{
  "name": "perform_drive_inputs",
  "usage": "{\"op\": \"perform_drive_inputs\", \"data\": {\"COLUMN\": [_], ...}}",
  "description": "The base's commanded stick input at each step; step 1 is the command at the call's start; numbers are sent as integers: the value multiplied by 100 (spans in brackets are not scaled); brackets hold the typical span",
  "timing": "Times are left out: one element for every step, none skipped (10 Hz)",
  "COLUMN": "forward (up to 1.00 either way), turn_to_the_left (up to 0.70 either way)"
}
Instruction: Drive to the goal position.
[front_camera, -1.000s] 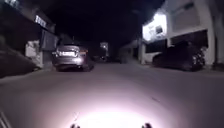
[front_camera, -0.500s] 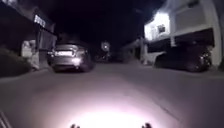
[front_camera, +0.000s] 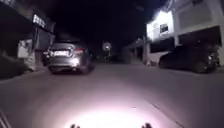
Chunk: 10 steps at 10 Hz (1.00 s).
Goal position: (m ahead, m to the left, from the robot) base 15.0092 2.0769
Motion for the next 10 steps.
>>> {"op": "perform_drive_inputs", "data": {"forward": [85,85,85,85,85,85,85,85,85,85], "turn_to_the_left": [0,0,0,0,0,0,0,0,0,0]}}
